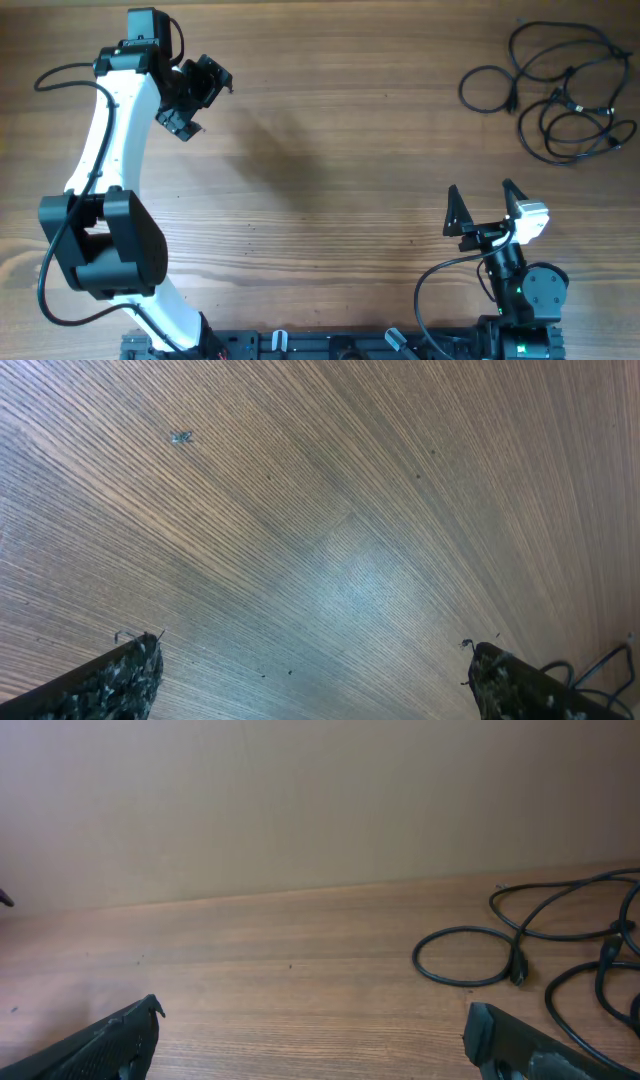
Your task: Untangle cables
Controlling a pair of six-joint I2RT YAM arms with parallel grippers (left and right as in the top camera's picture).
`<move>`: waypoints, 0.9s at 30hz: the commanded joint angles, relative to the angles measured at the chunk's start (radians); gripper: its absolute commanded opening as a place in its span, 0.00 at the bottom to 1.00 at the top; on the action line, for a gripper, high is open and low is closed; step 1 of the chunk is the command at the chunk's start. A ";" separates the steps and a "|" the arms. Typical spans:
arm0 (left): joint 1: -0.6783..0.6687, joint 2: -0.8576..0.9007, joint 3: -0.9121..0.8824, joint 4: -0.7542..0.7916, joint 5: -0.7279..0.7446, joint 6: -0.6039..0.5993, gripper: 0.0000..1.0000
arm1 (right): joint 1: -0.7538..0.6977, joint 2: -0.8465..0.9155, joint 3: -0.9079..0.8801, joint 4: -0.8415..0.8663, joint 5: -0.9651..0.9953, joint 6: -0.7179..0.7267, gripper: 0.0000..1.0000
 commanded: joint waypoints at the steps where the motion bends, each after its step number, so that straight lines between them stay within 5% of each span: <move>1: -0.005 -0.011 -0.002 0.000 -0.006 -0.010 1.00 | 0.005 0.008 0.000 0.006 0.010 0.016 1.00; 9: -0.005 -0.011 -0.002 0.000 -0.009 -0.008 1.00 | 0.005 0.008 0.000 0.006 0.010 0.016 1.00; 14: -0.019 -0.131 -0.003 0.001 -0.173 0.008 1.00 | 0.005 0.008 0.000 0.006 0.010 0.016 1.00; 15: -0.029 -0.174 -0.006 0.009 -0.195 0.052 1.00 | 0.005 0.008 0.000 0.006 0.010 0.016 1.00; 16: -0.055 -0.302 -0.040 0.082 -0.208 0.251 1.00 | 0.005 0.008 0.000 0.006 0.010 0.016 1.00; 19: -0.069 -0.444 -0.109 0.134 -0.208 0.394 1.00 | 0.005 0.008 0.000 0.006 0.010 0.016 1.00; 27: -0.040 -0.953 -0.593 0.409 -0.207 0.412 1.00 | 0.005 0.008 0.000 0.006 0.010 0.016 1.00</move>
